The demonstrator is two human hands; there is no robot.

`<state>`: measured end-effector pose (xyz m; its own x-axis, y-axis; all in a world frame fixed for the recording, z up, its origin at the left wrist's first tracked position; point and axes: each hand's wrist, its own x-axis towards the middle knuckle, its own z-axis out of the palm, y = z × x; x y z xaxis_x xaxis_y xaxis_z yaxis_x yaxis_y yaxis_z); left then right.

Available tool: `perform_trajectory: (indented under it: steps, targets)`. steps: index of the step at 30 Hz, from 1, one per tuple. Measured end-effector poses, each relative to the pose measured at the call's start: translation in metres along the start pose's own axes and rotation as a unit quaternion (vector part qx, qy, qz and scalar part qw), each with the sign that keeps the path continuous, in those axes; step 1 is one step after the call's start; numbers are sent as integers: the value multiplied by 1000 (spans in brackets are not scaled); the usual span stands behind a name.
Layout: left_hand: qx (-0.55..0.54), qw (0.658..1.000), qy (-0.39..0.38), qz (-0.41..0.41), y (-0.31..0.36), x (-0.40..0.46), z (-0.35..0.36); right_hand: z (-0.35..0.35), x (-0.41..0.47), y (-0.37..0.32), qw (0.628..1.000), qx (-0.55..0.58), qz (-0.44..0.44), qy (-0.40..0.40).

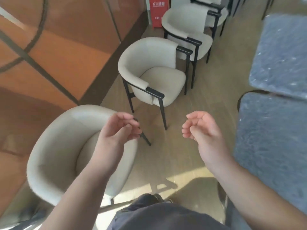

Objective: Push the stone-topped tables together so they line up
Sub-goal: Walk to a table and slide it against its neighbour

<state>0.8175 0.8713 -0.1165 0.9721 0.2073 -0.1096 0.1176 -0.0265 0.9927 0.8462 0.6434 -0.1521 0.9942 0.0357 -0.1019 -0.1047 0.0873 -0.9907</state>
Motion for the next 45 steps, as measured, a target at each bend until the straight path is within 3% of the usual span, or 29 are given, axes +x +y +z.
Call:
perform_trajectory:
  steps: [9, 17, 24, 30, 37, 40, 45]
  targets:
    - [-15, 986, -168, -7, 2, 156, 114, -61, 70, -2, 978, -53, 18, 199]
    - [3, 959, -281, -39, 24, 325, 210, -91, 205, -23, 943, -53, 37, 328]
    - [53, 908, -411, -65, 36, 415, 321, -122, 276, -31, 901, 14, 48, 430]
    - [80, 838, -529, -101, 25, 442, 422, -178, 303, -17, 842, 83, 52, 530]
    - [149, 794, -556, -195, -17, 478, 521, -252, 358, 25, 796, 139, 101, 581]
    - [193, 771, -550, -256, -37, 490, 549, -274, 383, 43, 764, 188, 135, 602]
    - [235, 741, -562, -282, -72, 492, 592, -285, 399, 69, 696, 257, 169, 649]
